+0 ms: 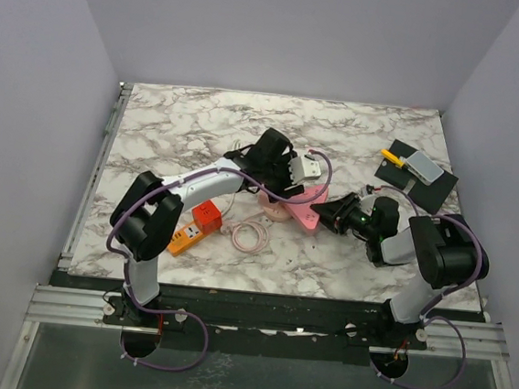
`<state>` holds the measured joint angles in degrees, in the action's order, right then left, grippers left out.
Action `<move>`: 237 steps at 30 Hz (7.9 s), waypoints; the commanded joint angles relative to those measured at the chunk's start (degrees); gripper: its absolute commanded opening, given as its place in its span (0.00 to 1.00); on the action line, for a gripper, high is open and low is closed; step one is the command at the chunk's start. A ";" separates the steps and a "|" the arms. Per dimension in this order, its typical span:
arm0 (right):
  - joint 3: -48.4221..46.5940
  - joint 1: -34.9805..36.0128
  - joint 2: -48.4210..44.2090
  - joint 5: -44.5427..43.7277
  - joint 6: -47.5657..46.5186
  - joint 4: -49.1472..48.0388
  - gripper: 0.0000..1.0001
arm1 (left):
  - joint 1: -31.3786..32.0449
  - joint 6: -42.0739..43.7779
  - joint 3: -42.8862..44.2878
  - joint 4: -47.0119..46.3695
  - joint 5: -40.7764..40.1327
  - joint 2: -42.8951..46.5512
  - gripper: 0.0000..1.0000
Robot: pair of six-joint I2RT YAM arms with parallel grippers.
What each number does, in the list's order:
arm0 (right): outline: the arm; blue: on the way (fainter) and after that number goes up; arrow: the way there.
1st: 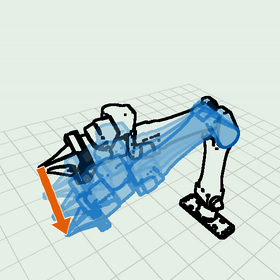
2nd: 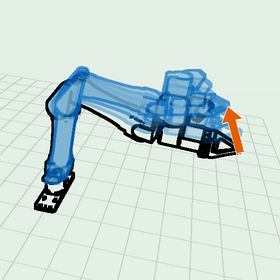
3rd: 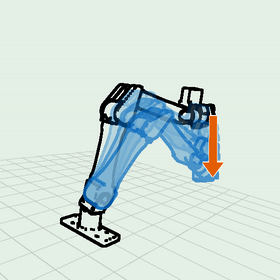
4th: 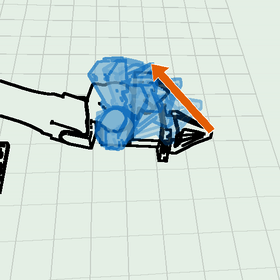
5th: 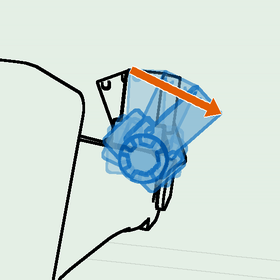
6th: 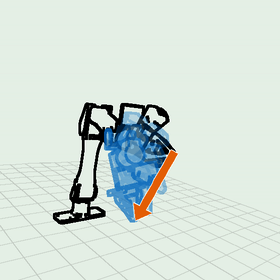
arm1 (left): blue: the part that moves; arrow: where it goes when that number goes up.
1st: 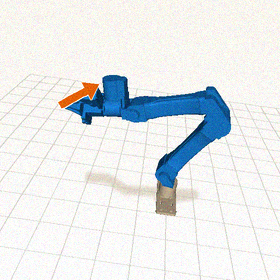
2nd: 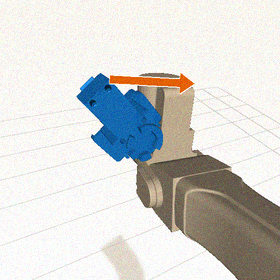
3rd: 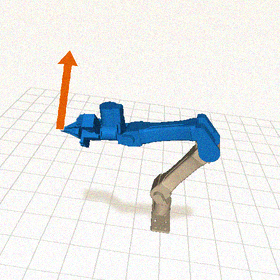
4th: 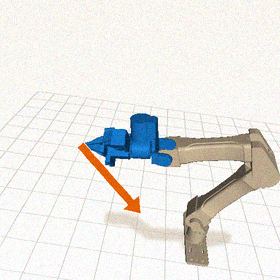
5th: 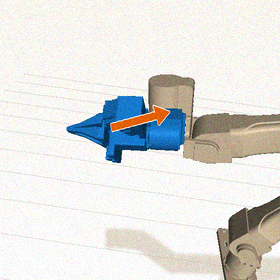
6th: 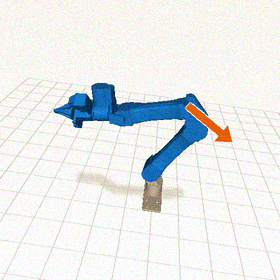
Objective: Insert the plug
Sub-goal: Insert the plug into the socket, then move the socket to the center of the board, then pick up the plug from the center of the board.
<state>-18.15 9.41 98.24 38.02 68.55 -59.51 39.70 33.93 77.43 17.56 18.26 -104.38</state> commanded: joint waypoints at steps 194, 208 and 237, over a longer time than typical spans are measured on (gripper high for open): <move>-29.85 4.98 -23.12 -55.95 -40.81 81.10 0.97 | -1.61 2.37 0.85 10.85 6.43 -3.35 0.47; -34.21 5.00 -13.59 -52.75 -44.03 78.98 0.88 | 0.21 25.23 3.65 26.45 18.45 -4.74 0.45; -36.89 5.00 -4.85 -51.85 -46.81 77.30 0.75 | 2.38 19.02 10.93 29.47 15.20 5.41 0.99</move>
<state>-52.66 14.61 91.37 -12.80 23.42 18.87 45.45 60.23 85.08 46.17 33.01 -105.21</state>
